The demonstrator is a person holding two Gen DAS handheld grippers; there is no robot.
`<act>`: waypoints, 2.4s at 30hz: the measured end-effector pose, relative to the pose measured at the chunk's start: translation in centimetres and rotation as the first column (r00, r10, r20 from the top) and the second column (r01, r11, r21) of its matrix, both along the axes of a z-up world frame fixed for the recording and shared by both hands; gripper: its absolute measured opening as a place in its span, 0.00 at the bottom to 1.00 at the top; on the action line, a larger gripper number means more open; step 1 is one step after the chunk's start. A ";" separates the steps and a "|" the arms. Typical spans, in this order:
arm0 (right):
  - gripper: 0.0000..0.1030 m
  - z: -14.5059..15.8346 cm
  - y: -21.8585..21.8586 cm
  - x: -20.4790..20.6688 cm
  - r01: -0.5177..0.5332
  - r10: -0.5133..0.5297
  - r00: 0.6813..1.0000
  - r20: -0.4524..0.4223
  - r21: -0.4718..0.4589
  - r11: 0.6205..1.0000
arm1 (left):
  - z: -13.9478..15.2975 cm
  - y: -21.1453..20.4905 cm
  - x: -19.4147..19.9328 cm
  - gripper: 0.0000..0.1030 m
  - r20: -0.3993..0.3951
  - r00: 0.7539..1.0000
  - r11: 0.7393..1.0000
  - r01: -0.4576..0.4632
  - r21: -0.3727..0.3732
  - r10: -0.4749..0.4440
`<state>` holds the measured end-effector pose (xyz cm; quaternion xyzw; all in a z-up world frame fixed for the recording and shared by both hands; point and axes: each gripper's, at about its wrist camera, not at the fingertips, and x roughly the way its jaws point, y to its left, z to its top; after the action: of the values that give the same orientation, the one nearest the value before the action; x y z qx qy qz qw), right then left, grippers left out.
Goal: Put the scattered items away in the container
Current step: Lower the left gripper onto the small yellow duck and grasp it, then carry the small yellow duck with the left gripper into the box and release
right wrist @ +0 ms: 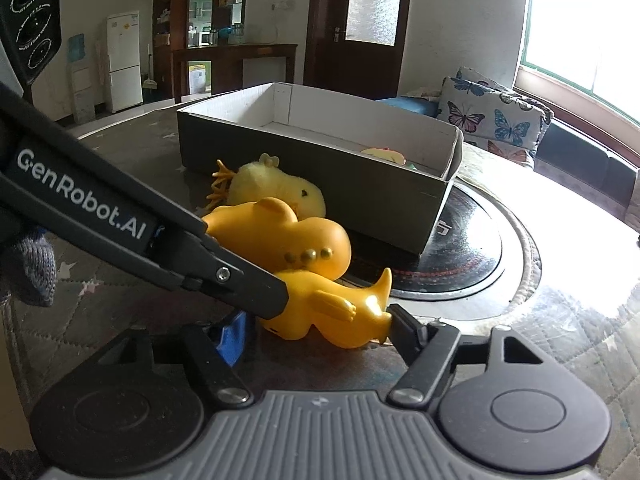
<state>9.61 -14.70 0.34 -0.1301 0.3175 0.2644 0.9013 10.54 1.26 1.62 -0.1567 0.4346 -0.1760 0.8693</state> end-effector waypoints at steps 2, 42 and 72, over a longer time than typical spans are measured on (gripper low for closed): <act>0.69 0.0 -0.1 0.0 0.002 -0.002 1.000 -0.001 0.002 1.000 | -0.1 -0.1 0.2 0.34 -0.003 1.000 1.000 0.001 -0.003 -0.001; 0.68 6.1 1.9 1.7 -0.024 0.024 0.981 0.195 -0.002 1.000 | 5.4 0.9 2.2 0.35 0.170 0.985 0.999 -0.011 0.042 0.004; 0.68 3.1 8.4 17.5 -0.062 0.061 0.993 -0.099 -0.006 0.998 | 2.1 7.9 16.7 0.35 -0.081 0.995 0.998 -0.053 0.046 0.056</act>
<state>27.11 -6.29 3.45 -0.1308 0.3586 0.2968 0.8754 27.25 9.18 3.71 -0.1564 0.4692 -0.1360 0.8584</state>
